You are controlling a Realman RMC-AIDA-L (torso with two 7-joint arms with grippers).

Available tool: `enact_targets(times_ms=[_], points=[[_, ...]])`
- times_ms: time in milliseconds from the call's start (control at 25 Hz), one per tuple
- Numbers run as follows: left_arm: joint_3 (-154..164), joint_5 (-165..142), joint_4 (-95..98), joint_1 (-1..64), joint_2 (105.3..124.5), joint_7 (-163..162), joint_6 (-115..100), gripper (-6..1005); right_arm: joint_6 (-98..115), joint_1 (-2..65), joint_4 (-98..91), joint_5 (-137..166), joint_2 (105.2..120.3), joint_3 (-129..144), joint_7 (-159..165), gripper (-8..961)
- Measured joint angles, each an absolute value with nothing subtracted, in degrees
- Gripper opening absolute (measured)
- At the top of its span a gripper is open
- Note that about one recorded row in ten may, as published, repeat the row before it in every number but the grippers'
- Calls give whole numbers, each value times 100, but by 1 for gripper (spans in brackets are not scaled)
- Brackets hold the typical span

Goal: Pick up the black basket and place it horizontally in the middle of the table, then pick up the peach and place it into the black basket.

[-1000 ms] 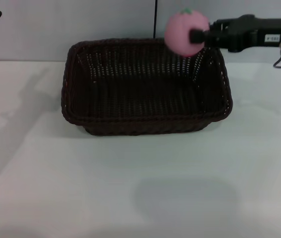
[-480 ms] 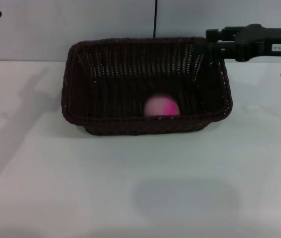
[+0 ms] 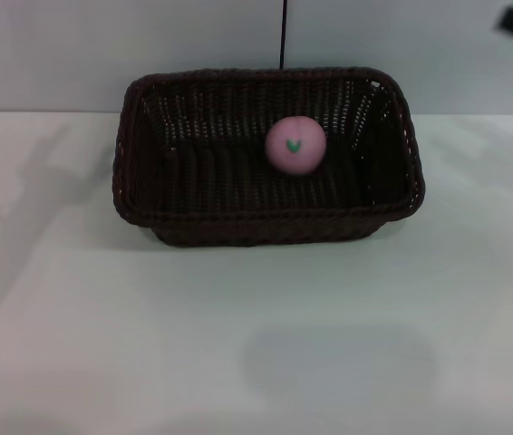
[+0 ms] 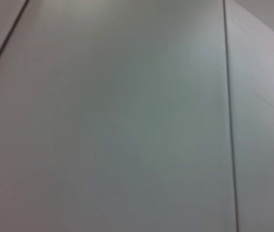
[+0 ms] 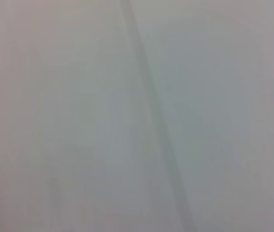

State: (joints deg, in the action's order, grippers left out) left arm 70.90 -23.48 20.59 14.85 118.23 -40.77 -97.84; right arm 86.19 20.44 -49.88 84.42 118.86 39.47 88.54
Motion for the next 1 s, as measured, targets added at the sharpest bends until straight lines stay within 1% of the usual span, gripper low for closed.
enact_targets(times_ms=[80, 120, 200, 280, 320, 360, 560, 1000], points=[[6773, -2342, 1821, 1457, 11843, -3971, -9983, 809, 8645, 1581, -4301, 7344, 11887, 3770, 7819, 672], [6773, -2342, 1821, 1457, 11843, -3971, -9983, 809, 8645, 1581, -4301, 7344, 11887, 3770, 7819, 672], [6560, -2341, 1661, 1456, 11849, -3932, -10073, 809, 8836, 1385, -3354, 6474, 11882, 3458, 6829, 672], [6310, -2340, 1511, 1458, 11854, -3923, -10138, 809, 9012, 1360, -2715, 6093, 11876, 3139, 6216, 672], [6105, -2338, 1414, 1460, 11856, -3922, -10167, 809, 9012, 1360, -2715, 6093, 11876, 3139, 6216, 672], [6023, -2336, 1384, 1460, 11856, -3919, -10170, 809, 9151, 1366, -2181, 5837, 11882, 2785, 5613, 672], [5481, -2335, 1210, 1456, 11854, -3834, -10182, 809, 9364, 1479, -1360, 5471, 11894, 2108, 4369, 672], [5357, -2339, 1132, 1462, 11849, -3772, -10146, 809, 9388, 1598, -1148, 5442, 11901, 1562, 4242, 672]])
